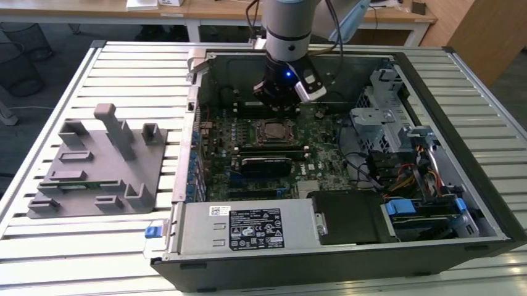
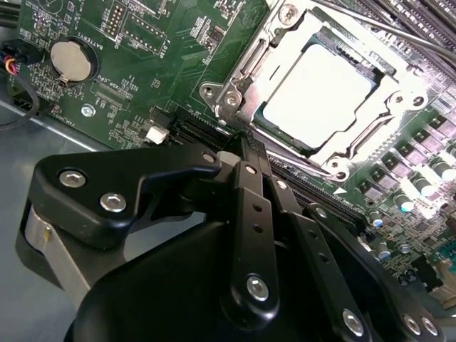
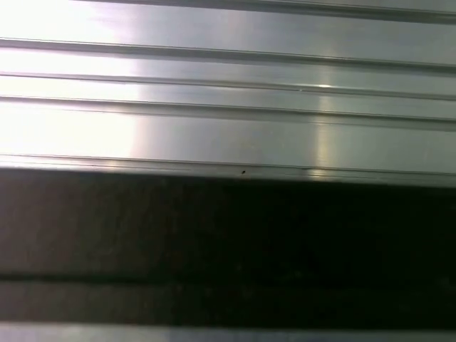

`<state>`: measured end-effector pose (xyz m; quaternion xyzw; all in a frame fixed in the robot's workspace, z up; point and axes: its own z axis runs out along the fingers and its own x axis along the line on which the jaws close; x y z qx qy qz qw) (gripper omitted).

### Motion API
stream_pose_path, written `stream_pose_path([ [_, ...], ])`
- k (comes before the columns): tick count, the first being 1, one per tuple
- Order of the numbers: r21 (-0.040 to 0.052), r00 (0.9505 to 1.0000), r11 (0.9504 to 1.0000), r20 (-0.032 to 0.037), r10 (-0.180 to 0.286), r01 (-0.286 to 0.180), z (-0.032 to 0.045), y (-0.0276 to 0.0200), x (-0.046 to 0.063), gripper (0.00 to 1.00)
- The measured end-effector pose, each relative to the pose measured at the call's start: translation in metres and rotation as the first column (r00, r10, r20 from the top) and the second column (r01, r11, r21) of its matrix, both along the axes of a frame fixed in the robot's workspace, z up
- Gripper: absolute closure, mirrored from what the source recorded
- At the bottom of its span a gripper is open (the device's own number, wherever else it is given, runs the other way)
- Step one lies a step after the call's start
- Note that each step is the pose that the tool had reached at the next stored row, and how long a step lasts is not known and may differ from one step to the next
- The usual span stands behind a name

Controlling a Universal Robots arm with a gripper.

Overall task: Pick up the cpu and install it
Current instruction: 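Install the first cpu locking lever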

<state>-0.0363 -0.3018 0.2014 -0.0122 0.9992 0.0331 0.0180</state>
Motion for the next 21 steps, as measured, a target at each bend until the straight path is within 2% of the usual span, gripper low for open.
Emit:
stream_pose_path([
  [7, -0.0048, 1.0000, 1.0000, 0.0000, 0.000, 0.000, -0.0027, -0.0005, 0.0001, 0.89],
  [12, -0.0128, 1.0000, 0.9999, 0.0000, 0.000, 0.000, -0.0032, -0.0010, 0.0002, 0.89],
  [21, -0.0128, 1.0000, 0.9999, 0.0001, 0.000, 0.000, -0.0011, -0.0010, 0.0002, 0.89],
])
